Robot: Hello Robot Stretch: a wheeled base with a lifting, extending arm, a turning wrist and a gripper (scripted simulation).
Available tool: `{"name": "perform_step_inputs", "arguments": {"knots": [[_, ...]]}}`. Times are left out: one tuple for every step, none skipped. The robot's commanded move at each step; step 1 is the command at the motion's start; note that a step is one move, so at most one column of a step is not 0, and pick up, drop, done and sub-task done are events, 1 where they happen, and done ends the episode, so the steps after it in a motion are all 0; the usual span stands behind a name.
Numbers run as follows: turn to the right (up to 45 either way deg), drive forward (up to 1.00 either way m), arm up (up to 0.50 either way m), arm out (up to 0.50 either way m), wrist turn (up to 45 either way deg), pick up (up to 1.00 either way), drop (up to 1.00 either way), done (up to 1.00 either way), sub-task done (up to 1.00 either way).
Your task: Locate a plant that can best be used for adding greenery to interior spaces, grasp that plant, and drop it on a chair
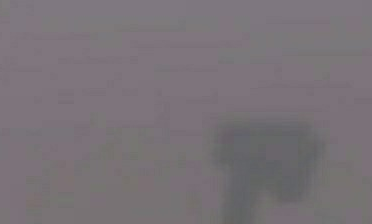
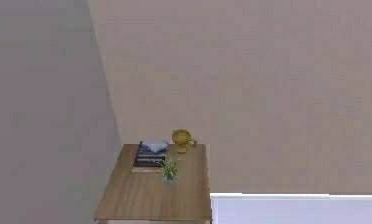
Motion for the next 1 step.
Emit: {"name": "perform_step_inputs", "arguments": {"knots": [[0.0, 0.0, 0.5, 0.0, 0.0, 0.0, 0.0, 0.0, 0.0]]}}
